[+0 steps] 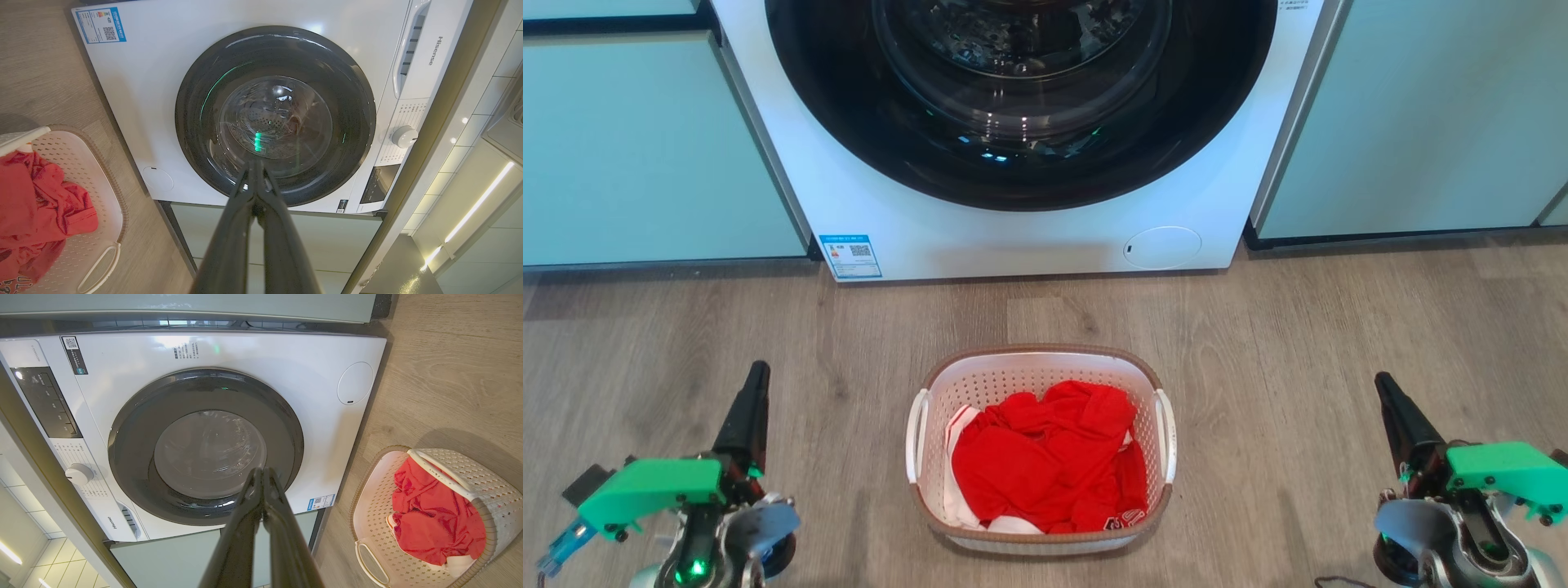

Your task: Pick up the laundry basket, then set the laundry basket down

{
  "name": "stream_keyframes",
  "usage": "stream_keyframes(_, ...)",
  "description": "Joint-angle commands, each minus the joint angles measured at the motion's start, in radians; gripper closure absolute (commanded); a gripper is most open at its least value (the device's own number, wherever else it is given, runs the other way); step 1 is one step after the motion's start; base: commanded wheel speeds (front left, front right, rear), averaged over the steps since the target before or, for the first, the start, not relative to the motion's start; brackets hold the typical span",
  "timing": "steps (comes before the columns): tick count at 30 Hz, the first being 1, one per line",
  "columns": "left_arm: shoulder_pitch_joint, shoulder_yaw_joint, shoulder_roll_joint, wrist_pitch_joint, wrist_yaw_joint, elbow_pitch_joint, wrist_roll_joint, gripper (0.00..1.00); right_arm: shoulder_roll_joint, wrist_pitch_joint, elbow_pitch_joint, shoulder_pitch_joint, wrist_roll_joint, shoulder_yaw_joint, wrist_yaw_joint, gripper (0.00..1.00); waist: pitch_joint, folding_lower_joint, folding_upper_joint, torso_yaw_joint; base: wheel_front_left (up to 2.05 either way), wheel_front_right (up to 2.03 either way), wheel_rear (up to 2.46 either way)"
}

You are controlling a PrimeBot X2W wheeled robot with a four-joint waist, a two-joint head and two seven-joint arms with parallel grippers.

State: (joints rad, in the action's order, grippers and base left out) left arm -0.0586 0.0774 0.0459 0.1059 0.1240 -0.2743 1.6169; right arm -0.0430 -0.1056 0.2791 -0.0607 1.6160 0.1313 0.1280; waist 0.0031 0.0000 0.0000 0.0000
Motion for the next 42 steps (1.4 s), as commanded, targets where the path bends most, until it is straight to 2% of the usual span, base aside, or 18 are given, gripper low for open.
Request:
stream_keyframes(1, -0.049, 0.037, 0.004, 0.008, 0.007, 0.029, -0.009, 1.0, -0.007, -0.008, -0.034, -0.047, -0.008, -0.017, 0.003, 1.0, 0.0, 0.0, 0.0, 0.0, 0.0, 0.0, 0.0)
stream_keyframes(30, -0.049, 0.037, 0.004, 0.007, 0.007, 0.029, -0.009, 1.0, -0.007, -0.008, -0.034, -0.047, -0.008, -0.017, 0.003, 1.0, 0.0, 0.0, 0.0, 0.0, 0.0, 0.0, 0.0)
stream_keyframes(31, 0.0, 0.0, 0.0, 0.0, 0.0, 0.0, 0.0, 0.0, 0.0, 0.0, 0.0, 0.0, 0.0, 0.0, 0.0, 0.0, 0.0, 0.0, 0.0, 0.0, 0.0, 0.0, 0.0)
stream_keyframes(34, 0.023, -0.004, -0.001, -0.001, -0.001, -0.046, 0.001, 0.0, 0.008, 0.001, 0.047, 0.022, 0.002, -0.004, 0.0, 0.0, 0.0, 0.0, 0.0, 0.0, 0.0, 0.0, 0.0)
stream_keyframes(42, 0.03, -0.017, -0.001, -0.024, 0.0, -0.022, -0.016, 0.0, 0.007, 0.025, 0.038, 0.022, -0.012, -0.026, 0.0, 0.0, 0.0, 0.0, 0.0, -0.001, 0.0, 0.0, 0.0)
